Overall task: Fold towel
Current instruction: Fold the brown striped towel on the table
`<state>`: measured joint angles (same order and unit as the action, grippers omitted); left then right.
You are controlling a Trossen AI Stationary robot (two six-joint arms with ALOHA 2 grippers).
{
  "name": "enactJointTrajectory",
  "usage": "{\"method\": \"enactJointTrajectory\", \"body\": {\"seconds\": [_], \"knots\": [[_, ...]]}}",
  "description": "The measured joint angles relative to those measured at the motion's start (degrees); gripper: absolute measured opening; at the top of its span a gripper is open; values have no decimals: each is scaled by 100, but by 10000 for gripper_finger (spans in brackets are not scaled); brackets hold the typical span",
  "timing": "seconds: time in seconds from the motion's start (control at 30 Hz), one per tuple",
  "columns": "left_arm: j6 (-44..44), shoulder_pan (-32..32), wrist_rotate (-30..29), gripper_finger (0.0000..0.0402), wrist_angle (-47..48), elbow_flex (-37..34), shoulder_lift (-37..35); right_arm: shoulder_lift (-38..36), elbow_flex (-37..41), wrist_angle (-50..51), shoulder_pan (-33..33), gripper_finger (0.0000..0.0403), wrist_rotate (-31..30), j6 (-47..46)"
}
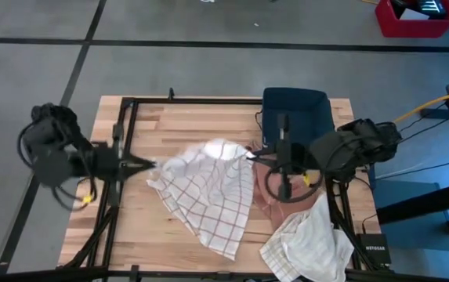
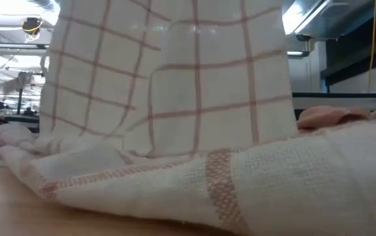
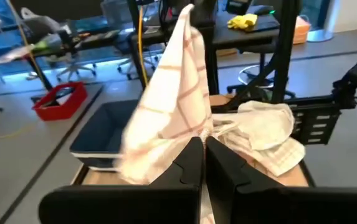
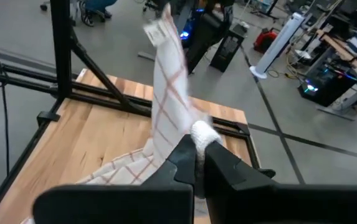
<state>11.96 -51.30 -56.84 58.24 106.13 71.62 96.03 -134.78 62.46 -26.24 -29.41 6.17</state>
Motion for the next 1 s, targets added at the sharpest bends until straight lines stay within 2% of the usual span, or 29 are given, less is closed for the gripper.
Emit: {"method": "enactJointTrajectory", "body": {"seconds": [0.13,0.23,0.37,0.5,0.63,0.73,0.83,1.0], "knots": [[170,-607,-511,0,-45,306,421,109,0,-120,-55,14,191,-60],[341,-1068,-683,0,-325,584,615,173,0,-406,-252,14,472,-139],[105,-1569,-701,0,-1521,864,809,221,0,-1063,-600,14,1002,-300],[-1415,-2036,-660,0,-3360,1075,915,213,-12,-2365,-972,14,1810,-308],[-3644,-2481,-623,0,-5450,1128,952,156,-16,-3553,-1311,14,2044,31],[-4883,-2677,-393,0,-6482,1124,963,24,-22,-4033,-1419,14,2014,173],[-5667,-2768,-327,0,-7188,1124,959,-104,-24,-4129,-1427,14,1853,183],[-6534,-2785,-381,0,-7720,1124,954,-302,-22,-3908,-1393,14,1002,742]]}}
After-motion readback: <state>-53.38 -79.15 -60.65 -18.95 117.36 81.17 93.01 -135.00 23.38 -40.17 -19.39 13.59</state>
